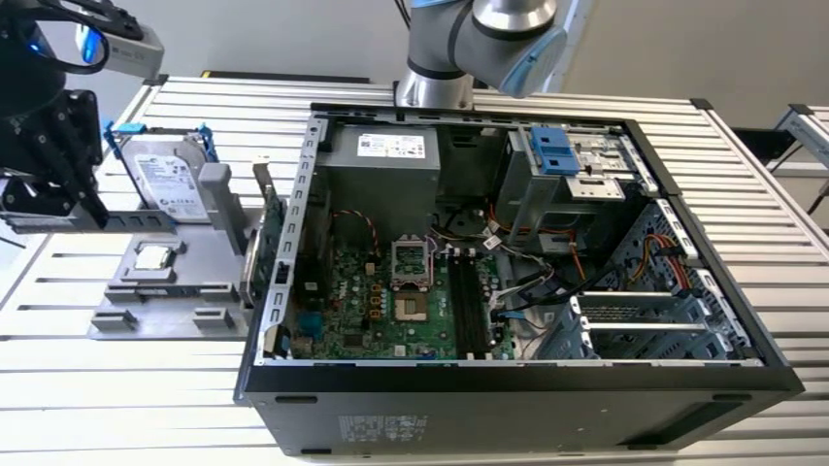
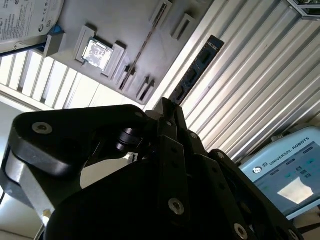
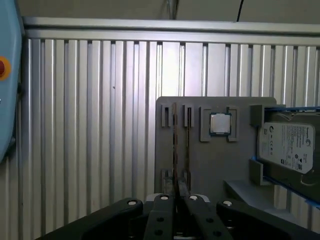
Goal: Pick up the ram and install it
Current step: 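Pick up the ram and move it above insertion slot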
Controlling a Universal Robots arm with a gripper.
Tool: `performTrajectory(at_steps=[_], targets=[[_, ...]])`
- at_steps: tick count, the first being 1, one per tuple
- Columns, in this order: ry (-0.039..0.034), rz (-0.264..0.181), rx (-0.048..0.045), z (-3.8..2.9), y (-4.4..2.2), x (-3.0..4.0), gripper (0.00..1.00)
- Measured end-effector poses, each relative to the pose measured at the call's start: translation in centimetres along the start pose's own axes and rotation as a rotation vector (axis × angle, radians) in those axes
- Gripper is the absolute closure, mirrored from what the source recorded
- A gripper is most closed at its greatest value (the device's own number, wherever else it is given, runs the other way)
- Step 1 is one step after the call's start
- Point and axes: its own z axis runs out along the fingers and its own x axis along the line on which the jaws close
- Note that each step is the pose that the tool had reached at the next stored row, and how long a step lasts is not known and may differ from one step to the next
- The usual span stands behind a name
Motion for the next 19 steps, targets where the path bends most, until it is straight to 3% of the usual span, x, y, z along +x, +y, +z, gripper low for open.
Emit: performTrajectory(at_steps=[16,19], targets=[[-0.0002,0.003,0.0001,-1.81,0.06,-0.03,1.00],[-0.0002,0.003,0.0002,-1.87,0.06,-0.03,1.00]])
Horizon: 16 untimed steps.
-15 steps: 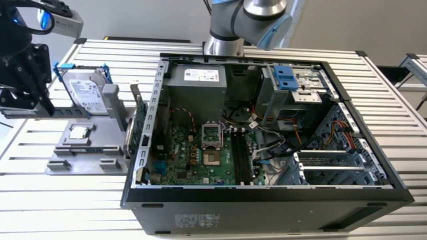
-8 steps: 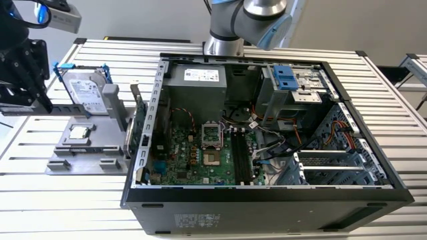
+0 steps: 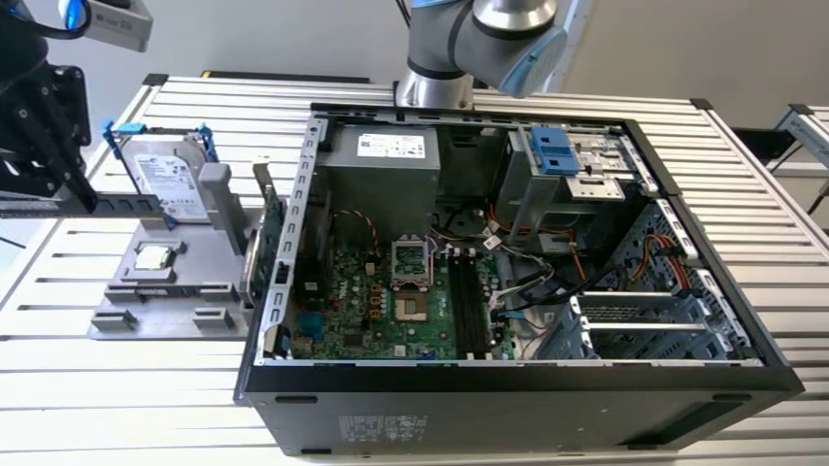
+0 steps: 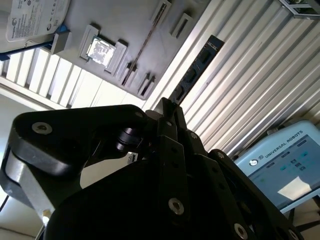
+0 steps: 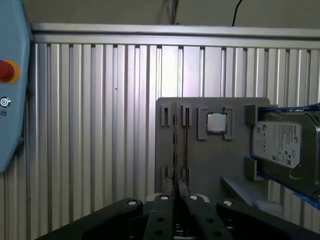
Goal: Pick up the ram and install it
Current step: 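Pick up the ram and move it above insertion slot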
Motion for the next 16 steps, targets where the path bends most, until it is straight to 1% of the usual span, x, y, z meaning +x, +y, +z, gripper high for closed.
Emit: performTrajectory(at_steps=[6,16], targets=[[0.0002,0.000,-0.0001,-0.02,-0.10,0.00,1.00],[0.0001,0.000,0.0000,-0.03,-0.90,-0.02,1.00]])
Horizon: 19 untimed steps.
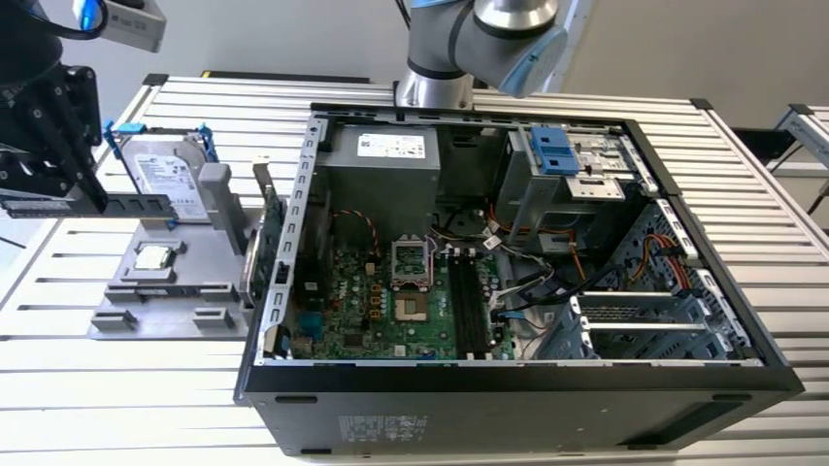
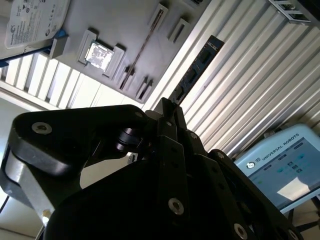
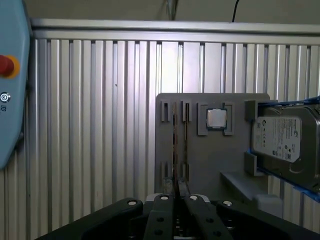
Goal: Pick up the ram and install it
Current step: 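Pick up the ram and move it above insertion slot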
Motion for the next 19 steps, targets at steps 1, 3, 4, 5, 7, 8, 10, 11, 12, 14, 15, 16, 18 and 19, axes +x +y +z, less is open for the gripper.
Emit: performTrajectory(at_steps=[1,3,4,5,7,8,10,11,12,14,15,16,18,19], targets=[[0.0000,0.000,0.0000,0.00,-0.07,-0.01,1.00],[-0.0001,0.000,0.0000,0.00,-0.22,-0.02,1.00],[0.0000,0.000,-0.0001,-0.01,-0.29,-0.02,1.00],[0.0000,0.000,-0.0001,-0.01,-0.36,-0.02,1.00],[-0.0001,0.000,0.0000,-0.01,-0.49,-0.03,1.00],[0.0000,0.000,0.0000,-0.01,-0.55,-0.03,1.00],[0.0000,0.000,0.0000,-0.02,-0.68,-0.03,1.00],[0.0000,0.000,0.0000,-0.02,-0.76,-0.03,1.00],[0.0000,0.000,0.0000,-0.02,-0.82,-0.03,1.00],[-0.0001,0.000,0.0001,-0.02,-0.96,-0.04,1.00],[-0.0001,0.000,0.0000,-0.02,-1.04,-0.05,1.00],[0.0000,0.000,0.0000,-0.03,-1.11,-0.05,1.00],[-0.0001,0.000,0.0000,-0.03,-1.30,-0.06,1.00],[-0.0001,0.000,0.0000,-0.03,-1.40,-0.07,1.00]])
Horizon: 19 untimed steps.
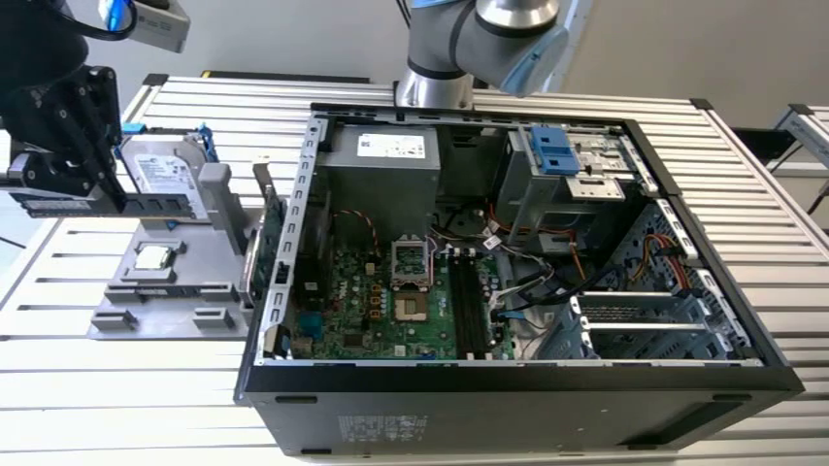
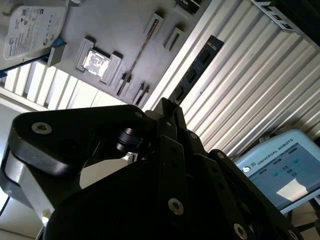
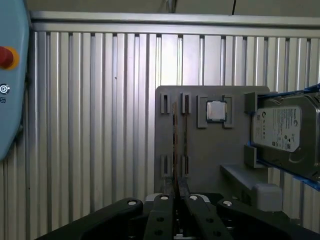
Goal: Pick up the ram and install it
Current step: 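Pick up the ram and move it above insertion slot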
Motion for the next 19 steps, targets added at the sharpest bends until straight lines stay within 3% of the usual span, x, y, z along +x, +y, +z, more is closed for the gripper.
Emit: performTrajectory(at_steps=[19], targets=[[0.0000,0.000,0.0000,-0.06,-2.23,-0.11,1.00]])
